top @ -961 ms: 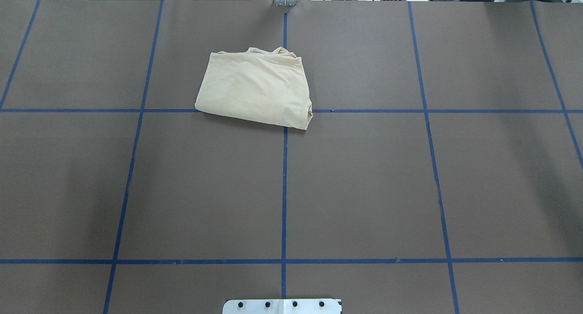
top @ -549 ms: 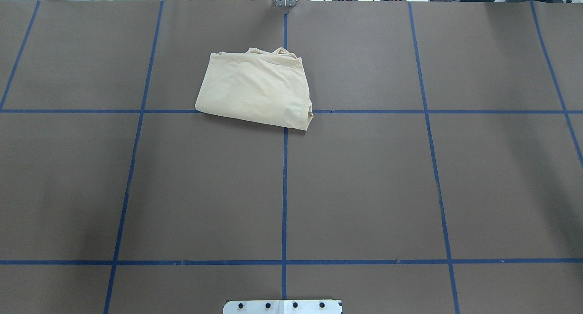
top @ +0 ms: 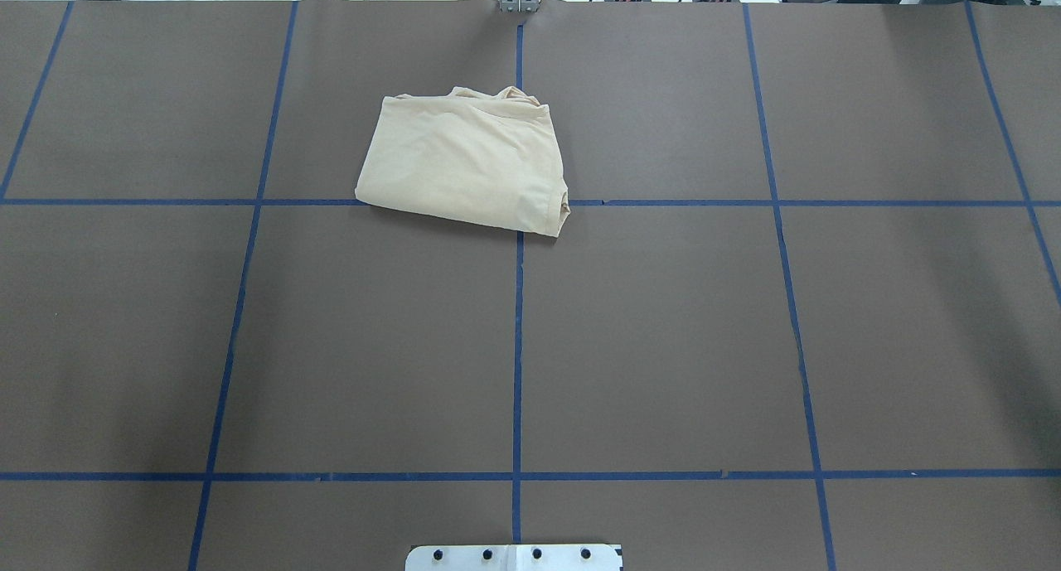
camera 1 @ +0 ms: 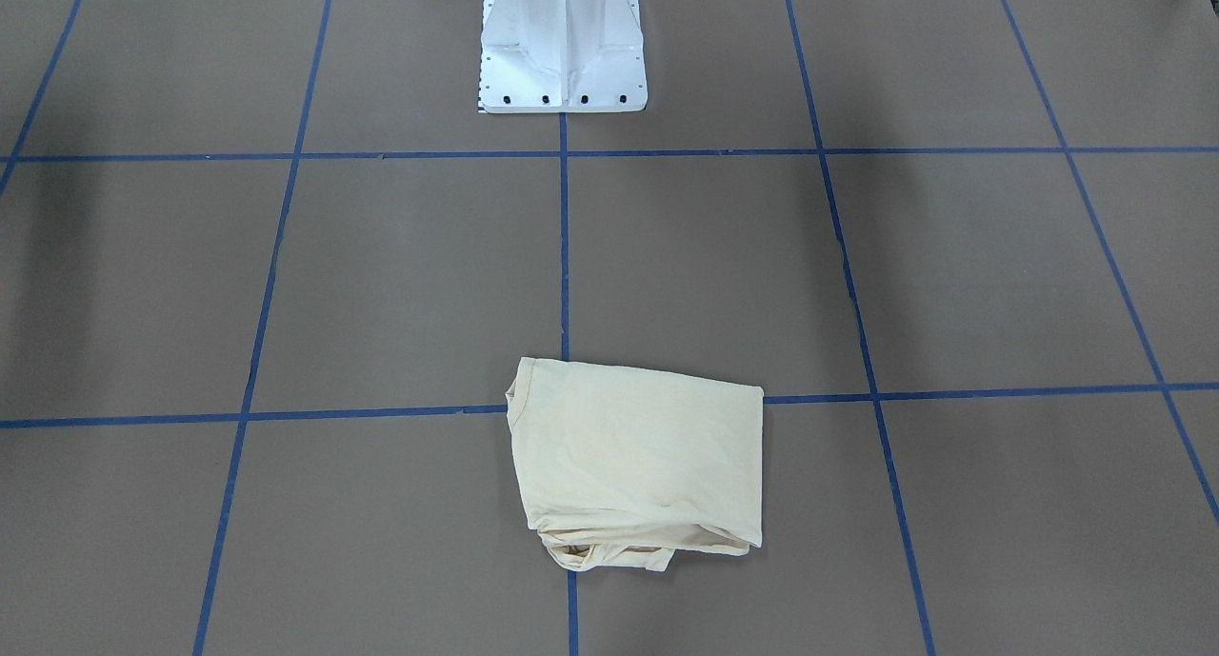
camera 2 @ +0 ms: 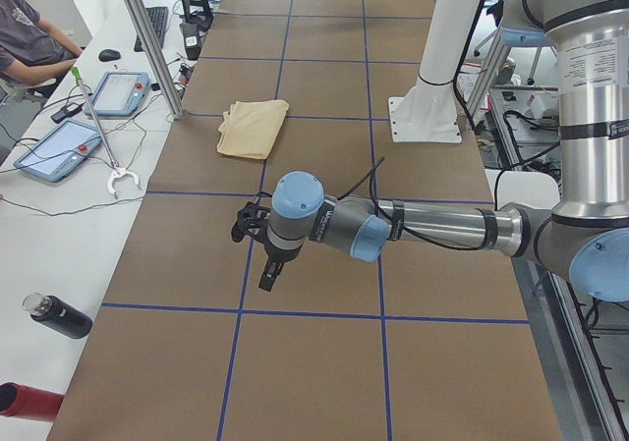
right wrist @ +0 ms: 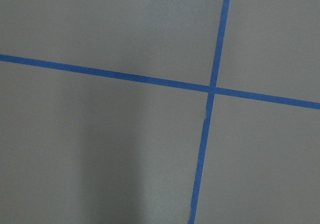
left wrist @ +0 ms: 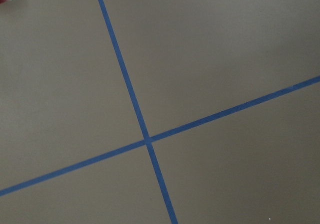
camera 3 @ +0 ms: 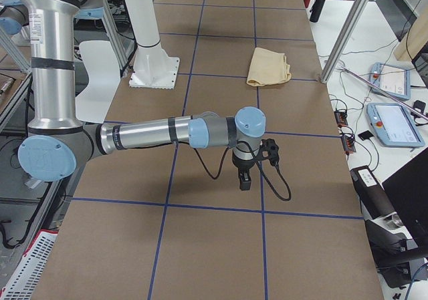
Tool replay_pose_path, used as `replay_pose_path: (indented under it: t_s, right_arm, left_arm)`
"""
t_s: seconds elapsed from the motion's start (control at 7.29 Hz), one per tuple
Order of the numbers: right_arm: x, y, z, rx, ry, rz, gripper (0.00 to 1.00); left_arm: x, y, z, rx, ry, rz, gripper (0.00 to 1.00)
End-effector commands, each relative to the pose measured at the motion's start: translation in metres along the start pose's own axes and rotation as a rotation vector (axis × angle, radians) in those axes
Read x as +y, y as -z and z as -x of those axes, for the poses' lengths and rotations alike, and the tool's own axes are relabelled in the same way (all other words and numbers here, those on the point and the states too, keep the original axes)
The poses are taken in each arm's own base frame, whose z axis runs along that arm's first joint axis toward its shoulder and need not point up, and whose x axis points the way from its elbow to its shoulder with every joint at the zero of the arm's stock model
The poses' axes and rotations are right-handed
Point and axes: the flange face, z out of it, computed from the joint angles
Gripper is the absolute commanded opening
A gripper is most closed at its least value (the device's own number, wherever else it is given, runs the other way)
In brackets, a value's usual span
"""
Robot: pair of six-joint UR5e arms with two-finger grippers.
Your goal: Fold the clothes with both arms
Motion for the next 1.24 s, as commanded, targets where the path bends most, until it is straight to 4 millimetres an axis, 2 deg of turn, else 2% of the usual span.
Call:
replay_pose_path:
  t_s: [0.0, 0.27, 0.41, 0.69, 0.82, 0.96, 1.1]
  right_arm:
    - [0.000, 0.002, 0.003, -0.002, 0.003, -0.005, 1.00]
    - [0.000, 0.004, 0.000, 0.042, -0.002, -0.008, 1.00]
    - [-0.004, 0.007, 0.004, 0.036, 0.003, -0.015, 1.00]
    - [-0.002, 0.008, 0.010, -0.017, 0.011, -0.017, 1.00]
    - [-0.007, 0.015, 0.018, -0.040, 0.028, -0.033, 1.00]
    - [-0.011, 0.019, 0.022, -0.038, 0.037, -0.041, 1.00]
    - [-0.022, 0.027, 0.029, -0.035, 0.048, -0.059, 1.00]
  left_arm:
    - [-0.006, 0.015, -0.006, -0.003, -0.013, -0.032, 1.00]
    - [-0.006, 0.024, -0.014, -0.007, -0.029, -0.050, 1.00]
    - [0.003, 0.023, -0.014, -0.008, -0.026, -0.042, 1.00]
    - [-0.013, 0.036, -0.027, -0.021, -0.058, -0.077, 1.00]
    - [-0.016, 0.036, -0.030, -0.010, -0.069, -0.082, 1.00]
    - [-0.028, 0.041, -0.036, -0.004, -0.086, -0.097, 1.00]
    - [-0.032, 0.051, -0.045, -0.004, -0.105, -0.116, 1.00]
